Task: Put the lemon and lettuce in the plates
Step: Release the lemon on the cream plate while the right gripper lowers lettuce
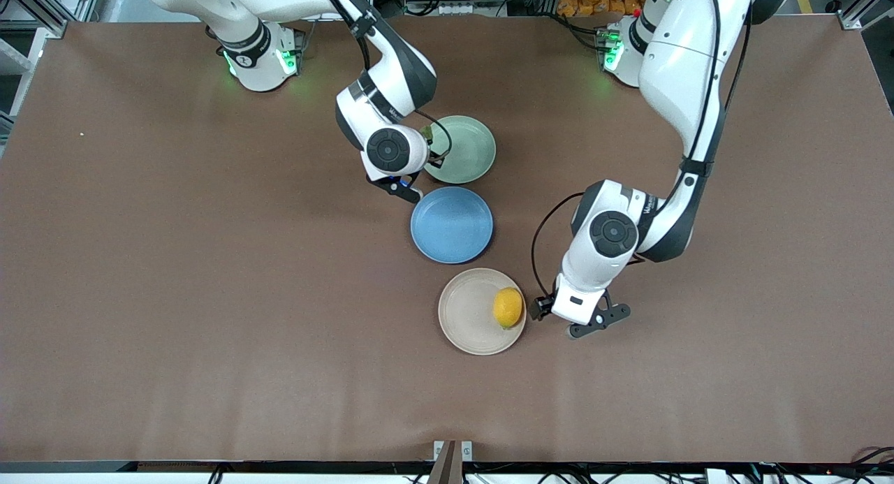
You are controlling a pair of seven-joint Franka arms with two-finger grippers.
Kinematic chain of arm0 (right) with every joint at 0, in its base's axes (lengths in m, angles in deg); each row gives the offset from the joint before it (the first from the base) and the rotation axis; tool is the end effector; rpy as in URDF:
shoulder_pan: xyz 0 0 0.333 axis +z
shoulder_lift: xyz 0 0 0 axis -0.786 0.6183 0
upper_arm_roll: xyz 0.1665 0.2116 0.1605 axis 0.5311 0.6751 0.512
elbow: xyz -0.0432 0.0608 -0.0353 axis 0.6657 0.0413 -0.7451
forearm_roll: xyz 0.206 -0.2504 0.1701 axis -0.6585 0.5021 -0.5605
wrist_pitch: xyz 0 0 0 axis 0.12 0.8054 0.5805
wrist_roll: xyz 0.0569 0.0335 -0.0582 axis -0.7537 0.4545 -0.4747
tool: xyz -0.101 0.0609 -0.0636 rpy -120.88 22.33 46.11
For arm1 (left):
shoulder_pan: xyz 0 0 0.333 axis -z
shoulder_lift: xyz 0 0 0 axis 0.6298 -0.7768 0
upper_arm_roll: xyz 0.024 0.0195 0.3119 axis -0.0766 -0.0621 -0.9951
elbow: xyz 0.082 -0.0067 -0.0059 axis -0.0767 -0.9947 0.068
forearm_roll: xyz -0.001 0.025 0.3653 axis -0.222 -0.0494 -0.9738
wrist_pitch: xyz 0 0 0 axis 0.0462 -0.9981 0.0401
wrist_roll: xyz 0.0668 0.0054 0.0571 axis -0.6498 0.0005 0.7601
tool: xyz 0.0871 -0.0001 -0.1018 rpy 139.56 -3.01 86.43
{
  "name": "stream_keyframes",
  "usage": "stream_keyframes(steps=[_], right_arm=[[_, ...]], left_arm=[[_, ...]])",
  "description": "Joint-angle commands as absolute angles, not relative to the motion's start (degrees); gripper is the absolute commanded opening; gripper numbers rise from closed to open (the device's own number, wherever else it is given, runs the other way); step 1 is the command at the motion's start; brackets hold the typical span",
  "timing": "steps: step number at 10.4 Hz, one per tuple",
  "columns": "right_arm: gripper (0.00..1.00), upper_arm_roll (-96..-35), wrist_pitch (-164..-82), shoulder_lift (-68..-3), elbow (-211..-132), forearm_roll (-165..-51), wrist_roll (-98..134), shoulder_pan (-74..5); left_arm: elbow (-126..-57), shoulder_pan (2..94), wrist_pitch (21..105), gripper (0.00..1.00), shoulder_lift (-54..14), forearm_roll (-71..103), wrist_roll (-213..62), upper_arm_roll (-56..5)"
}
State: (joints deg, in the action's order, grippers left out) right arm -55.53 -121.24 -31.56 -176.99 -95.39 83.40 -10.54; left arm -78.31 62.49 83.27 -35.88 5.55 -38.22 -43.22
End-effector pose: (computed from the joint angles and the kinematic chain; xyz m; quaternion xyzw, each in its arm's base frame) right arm 0.3833 0.4437 0.2481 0.9397 -0.2328 -0.2502 0.0099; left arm 0.6477 -0.2843 0.2368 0.9840 0.1625 0.0656 0.0334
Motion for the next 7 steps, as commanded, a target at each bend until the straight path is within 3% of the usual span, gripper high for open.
stream_keyframes(steps=[1,4,7], right_arm=[[0.0,-56.0,-124.4,-30.0,-176.5,-98.2,84.9,-8.0],[0.0,-56.0,-128.6,-27.6,-176.5,-98.6,88.5,-5.2],[0.0,-56.0,-130.4,-26.6,-176.1,-99.6,89.9,-3.5]], left_arm=[[-78.9,61.5,78.3,1.0,-33.1,4.6,-44.5,-43.1],[-80.5,60.8,71.7,1.0,-31.1,1.4,-48.7,-43.8],[-86.7,58.1,67.3,1.0,-26.6,-4.3,-47.1,-43.3]])
